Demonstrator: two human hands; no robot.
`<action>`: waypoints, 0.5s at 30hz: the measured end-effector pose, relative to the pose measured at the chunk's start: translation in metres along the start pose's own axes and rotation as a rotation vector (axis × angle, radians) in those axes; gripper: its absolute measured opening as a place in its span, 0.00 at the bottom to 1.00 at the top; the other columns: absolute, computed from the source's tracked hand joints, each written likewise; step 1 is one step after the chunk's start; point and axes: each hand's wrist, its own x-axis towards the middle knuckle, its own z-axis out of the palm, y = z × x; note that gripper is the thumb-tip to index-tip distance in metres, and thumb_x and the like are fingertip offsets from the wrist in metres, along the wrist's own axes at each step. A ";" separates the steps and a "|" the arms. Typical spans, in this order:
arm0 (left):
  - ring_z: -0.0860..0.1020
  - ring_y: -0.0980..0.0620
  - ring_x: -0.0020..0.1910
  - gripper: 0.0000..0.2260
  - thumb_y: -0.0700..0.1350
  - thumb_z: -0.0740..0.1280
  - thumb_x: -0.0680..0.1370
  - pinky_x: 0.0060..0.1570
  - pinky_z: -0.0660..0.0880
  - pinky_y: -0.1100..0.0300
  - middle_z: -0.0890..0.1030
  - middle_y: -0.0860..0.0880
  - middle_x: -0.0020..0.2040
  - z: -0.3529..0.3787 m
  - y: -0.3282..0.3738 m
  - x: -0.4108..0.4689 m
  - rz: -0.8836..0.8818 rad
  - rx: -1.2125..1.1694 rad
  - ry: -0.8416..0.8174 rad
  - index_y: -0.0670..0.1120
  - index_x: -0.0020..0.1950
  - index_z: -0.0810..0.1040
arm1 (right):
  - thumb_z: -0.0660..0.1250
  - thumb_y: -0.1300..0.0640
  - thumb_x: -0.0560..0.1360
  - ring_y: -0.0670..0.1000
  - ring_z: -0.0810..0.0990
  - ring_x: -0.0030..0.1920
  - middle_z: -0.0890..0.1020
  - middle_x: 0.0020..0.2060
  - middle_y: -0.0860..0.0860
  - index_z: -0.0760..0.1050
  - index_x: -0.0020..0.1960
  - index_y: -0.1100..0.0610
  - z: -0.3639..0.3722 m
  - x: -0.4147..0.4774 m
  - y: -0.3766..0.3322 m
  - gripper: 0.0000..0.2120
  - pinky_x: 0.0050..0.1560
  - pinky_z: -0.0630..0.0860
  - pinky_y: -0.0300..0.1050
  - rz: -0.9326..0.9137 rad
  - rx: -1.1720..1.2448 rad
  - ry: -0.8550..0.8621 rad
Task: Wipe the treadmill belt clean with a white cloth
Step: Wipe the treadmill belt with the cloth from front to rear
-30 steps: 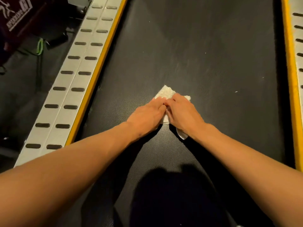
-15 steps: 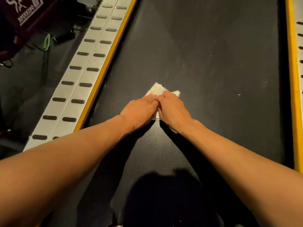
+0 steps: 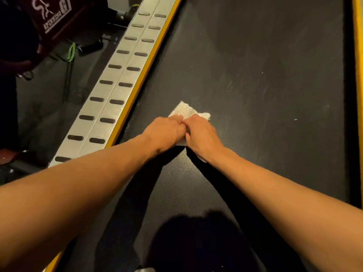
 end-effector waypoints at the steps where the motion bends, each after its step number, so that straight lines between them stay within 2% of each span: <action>1: 0.75 0.47 0.53 0.14 0.46 0.60 0.80 0.43 0.73 0.54 0.71 0.46 0.60 0.001 0.003 -0.004 0.015 0.007 -0.007 0.44 0.63 0.73 | 0.60 0.65 0.75 0.56 0.75 0.50 0.77 0.48 0.55 0.76 0.50 0.59 0.001 -0.008 -0.001 0.08 0.50 0.75 0.53 -0.018 -0.007 -0.003; 4: 0.75 0.48 0.51 0.13 0.45 0.59 0.80 0.40 0.72 0.55 0.70 0.47 0.59 0.008 0.003 -0.019 0.067 0.016 -0.009 0.44 0.63 0.71 | 0.62 0.62 0.77 0.54 0.75 0.50 0.77 0.49 0.54 0.75 0.54 0.58 0.003 -0.027 0.001 0.07 0.52 0.74 0.51 -0.111 -0.012 -0.017; 7: 0.75 0.48 0.54 0.12 0.44 0.60 0.79 0.43 0.73 0.54 0.71 0.48 0.59 0.001 -0.006 -0.013 0.013 0.019 0.012 0.45 0.63 0.72 | 0.61 0.64 0.76 0.54 0.75 0.53 0.78 0.51 0.53 0.75 0.57 0.56 0.004 -0.011 0.004 0.11 0.52 0.75 0.52 -0.120 -0.035 -0.001; 10: 0.76 0.46 0.54 0.13 0.43 0.61 0.79 0.46 0.74 0.54 0.73 0.46 0.58 -0.008 -0.003 -0.003 -0.050 0.014 0.001 0.44 0.63 0.74 | 0.59 0.66 0.75 0.55 0.77 0.49 0.79 0.49 0.52 0.76 0.52 0.55 0.006 0.003 -0.001 0.12 0.48 0.76 0.52 -0.035 -0.020 0.003; 15: 0.76 0.48 0.51 0.13 0.46 0.59 0.80 0.41 0.72 0.55 0.71 0.47 0.57 0.003 -0.003 -0.016 0.068 0.043 -0.032 0.45 0.63 0.72 | 0.56 0.63 0.76 0.51 0.74 0.42 0.77 0.44 0.47 0.70 0.48 0.49 0.007 -0.028 -0.003 0.10 0.44 0.74 0.48 -0.058 0.063 -0.031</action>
